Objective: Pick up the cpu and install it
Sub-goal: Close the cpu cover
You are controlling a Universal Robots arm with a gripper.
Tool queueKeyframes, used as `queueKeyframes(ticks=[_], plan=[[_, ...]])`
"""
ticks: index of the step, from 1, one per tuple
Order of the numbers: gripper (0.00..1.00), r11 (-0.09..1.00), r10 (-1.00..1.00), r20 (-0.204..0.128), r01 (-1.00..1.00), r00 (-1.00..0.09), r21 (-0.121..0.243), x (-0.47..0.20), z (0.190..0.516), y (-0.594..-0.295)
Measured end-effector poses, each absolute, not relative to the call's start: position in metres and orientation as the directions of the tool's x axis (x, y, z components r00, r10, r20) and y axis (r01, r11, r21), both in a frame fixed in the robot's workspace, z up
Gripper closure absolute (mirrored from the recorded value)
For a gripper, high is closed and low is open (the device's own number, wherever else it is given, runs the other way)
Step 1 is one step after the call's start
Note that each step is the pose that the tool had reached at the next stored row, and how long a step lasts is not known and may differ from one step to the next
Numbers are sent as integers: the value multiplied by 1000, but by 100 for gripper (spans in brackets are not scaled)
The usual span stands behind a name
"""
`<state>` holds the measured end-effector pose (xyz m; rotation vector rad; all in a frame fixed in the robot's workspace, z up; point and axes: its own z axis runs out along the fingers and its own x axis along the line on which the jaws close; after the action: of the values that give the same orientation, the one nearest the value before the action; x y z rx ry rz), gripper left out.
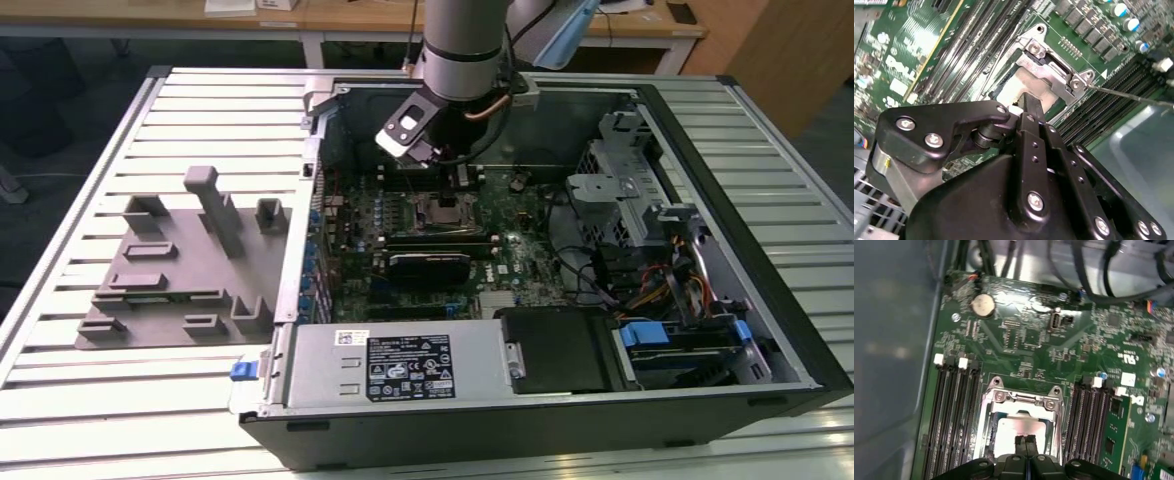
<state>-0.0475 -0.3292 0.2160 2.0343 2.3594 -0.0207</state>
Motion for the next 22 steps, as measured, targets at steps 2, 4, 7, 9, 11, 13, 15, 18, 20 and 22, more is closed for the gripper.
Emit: queueKeyframes(ticks=[2,4,7,9,11,13,15,18,20,22], plan=[[89,183,983,-29,983,-182,7,-48,216,-329],[89,218,976,-28,976,-218,7,-47,216,-329],[89,268,963,-30,963,-268,7,-48,216,-329],[89,298,954,-32,955,-297,6,-48,216,-329],[89,326,945,-34,945,-326,6,-48,216,-329],[89,354,935,-36,935,-354,5,-48,216,-329],[89,383,923,-37,924,-382,5,-48,216,-329],[89,425,905,-37,905,-425,4,-48,216,-329],[89,451,892,-37,892,-451,4,-48,216,-329],[89,477,879,-38,879,-476,4,-48,216,-329]])
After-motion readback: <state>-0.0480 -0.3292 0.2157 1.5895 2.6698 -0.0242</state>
